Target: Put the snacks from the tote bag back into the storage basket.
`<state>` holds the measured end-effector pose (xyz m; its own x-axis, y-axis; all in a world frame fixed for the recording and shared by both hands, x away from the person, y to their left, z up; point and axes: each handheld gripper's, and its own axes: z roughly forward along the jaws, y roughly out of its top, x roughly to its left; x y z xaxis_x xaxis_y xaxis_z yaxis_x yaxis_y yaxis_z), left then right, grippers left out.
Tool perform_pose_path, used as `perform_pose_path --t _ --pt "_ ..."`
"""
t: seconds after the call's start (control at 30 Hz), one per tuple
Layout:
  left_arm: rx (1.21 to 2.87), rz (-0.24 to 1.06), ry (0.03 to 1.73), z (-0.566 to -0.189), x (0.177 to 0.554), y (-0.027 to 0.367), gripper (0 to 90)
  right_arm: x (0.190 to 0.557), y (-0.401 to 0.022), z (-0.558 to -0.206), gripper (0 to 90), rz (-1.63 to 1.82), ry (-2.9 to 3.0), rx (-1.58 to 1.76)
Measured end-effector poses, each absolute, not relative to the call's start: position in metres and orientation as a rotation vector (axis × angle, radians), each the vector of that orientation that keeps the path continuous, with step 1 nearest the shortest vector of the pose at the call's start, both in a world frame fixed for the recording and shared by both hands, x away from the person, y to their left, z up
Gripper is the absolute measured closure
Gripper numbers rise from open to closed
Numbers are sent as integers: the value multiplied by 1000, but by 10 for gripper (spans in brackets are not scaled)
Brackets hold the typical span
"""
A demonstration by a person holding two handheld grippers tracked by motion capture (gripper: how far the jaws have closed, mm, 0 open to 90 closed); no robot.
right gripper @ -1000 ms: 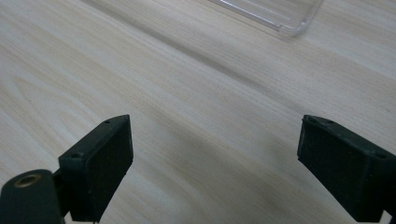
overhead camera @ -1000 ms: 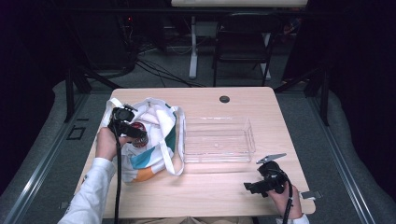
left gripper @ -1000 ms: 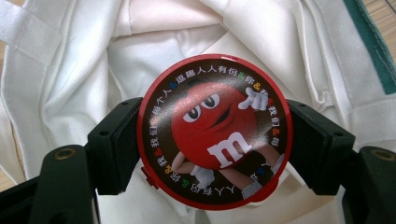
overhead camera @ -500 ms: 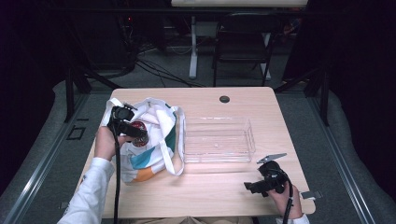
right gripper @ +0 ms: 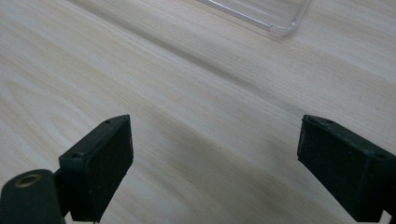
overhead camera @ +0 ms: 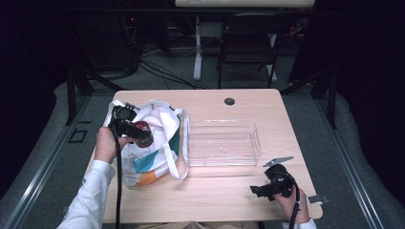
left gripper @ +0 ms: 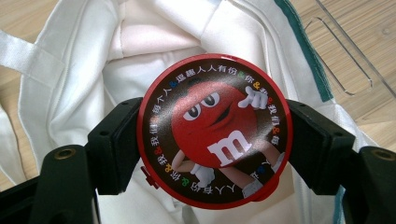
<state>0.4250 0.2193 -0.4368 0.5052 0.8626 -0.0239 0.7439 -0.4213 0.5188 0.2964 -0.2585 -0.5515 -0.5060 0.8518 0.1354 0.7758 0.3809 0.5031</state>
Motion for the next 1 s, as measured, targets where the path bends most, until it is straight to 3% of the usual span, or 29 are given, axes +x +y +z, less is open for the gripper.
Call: perform_pose_path --t 1.0 --pt "2275 358 1264 -403 424 202 260 307 -253 -553 110 768 2502 1456"
